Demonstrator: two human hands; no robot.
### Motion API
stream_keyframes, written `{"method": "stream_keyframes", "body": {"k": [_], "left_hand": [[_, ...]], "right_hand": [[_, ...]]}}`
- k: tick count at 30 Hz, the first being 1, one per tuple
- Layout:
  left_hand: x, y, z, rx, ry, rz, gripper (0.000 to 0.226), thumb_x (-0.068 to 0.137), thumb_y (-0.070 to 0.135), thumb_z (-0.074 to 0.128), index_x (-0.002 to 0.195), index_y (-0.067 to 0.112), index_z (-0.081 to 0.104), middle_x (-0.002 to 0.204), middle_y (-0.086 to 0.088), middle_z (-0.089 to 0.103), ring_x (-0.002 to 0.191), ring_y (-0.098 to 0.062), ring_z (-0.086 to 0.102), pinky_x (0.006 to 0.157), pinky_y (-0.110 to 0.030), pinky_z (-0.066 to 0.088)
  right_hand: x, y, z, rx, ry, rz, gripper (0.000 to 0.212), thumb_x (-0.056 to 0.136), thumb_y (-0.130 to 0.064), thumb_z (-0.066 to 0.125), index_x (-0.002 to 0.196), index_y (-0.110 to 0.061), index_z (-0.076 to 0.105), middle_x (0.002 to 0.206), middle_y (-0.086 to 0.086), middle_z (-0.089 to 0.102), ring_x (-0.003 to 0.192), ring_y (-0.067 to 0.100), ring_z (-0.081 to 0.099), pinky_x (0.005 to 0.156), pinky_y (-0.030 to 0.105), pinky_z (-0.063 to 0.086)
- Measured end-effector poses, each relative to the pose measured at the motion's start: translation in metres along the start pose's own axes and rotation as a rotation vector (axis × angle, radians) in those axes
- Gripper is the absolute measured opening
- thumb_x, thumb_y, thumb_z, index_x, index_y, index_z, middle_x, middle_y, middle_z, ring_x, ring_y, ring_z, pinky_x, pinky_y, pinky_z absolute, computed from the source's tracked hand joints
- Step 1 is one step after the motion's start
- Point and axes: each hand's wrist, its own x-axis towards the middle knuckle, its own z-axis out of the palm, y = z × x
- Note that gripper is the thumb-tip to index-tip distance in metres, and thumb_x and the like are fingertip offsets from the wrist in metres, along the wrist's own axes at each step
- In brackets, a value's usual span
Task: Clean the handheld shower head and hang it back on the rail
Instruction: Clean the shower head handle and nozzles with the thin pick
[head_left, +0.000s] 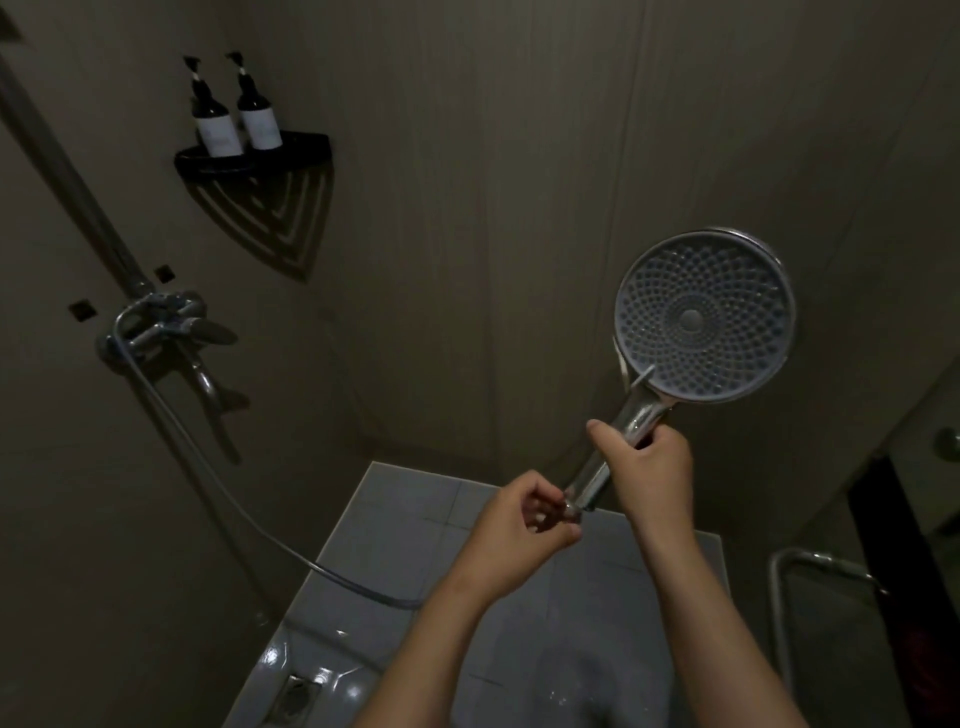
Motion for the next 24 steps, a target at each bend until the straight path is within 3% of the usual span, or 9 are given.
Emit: {"method": "stream_keyframes", "body": {"k": [2,7,12,16,19,24], "left_hand": [[0.001,-0.002,0.0,-0.02,-0.024,-0.007,0.026,0.073,0.0,0.074,0.08,0.018,0.056,0.089,-0.001,0.069,0.08,-0.004,0.061,0.074,-0.018,0.048],[0.0,-0.003,0.008,-0.08,0.124,-0.007,0.038,0.06,-0.002,0.083,0.069,0.018,0.052,0.07,0.004,0.061,0.063,-0.002,0.055,0.064,-0.02,0.047],[-0.003,0.006,0.012,0.05,0.218,0.082,0.046,0.057,0.006,0.086,0.07,0.016,0.043,0.061,0.011,0.048,0.055,0.001,0.044,0.053,-0.011,0.036],[-0.001,0.007,0.013,-0.037,0.165,0.023,0.04,0.063,0.001,0.082,0.079,0.015,0.048,0.067,0.01,0.054,0.058,0.003,0.049,0.058,-0.011,0.041],[0.002,0.006,0.012,-0.126,0.09,-0.044,0.034,0.068,-0.003,0.077,0.08,0.014,0.05,0.063,0.012,0.061,0.06,0.004,0.054,0.063,-0.012,0.045],[0.002,0.006,0.003,-0.219,-0.013,-0.079,0.027,0.065,-0.001,0.073,0.081,0.011,0.055,0.073,0.001,0.07,0.081,-0.017,0.066,0.079,-0.03,0.053]], "right_hand": [[-0.001,-0.004,-0.002,-0.03,-0.01,-0.009,0.029,0.079,-0.019,0.072,0.058,-0.018,0.053,0.054,-0.004,0.054,0.05,0.007,0.049,0.051,0.027,0.037],[-0.003,-0.014,-0.004,-0.079,-0.049,0.012,0.029,0.079,-0.026,0.072,0.058,-0.019,0.053,0.059,-0.005,0.056,0.065,0.018,0.057,0.061,0.028,0.039],[-0.008,-0.021,-0.002,-0.087,-0.109,0.049,0.026,0.08,-0.03,0.07,0.061,-0.017,0.056,0.064,-0.002,0.061,0.072,0.023,0.062,0.067,0.032,0.045],[-0.011,-0.026,-0.001,-0.123,-0.133,0.064,0.03,0.083,-0.034,0.066,0.061,-0.016,0.055,0.061,-0.002,0.059,0.063,0.018,0.057,0.057,0.029,0.04],[-0.013,-0.029,-0.002,-0.136,-0.136,0.062,0.032,0.084,-0.034,0.065,0.06,-0.017,0.052,0.061,-0.002,0.056,0.061,0.016,0.054,0.058,0.029,0.039],[-0.011,-0.027,-0.002,-0.139,-0.123,0.051,0.028,0.083,-0.033,0.065,0.063,-0.017,0.055,0.068,0.003,0.062,0.073,0.026,0.063,0.07,0.036,0.048]]}}
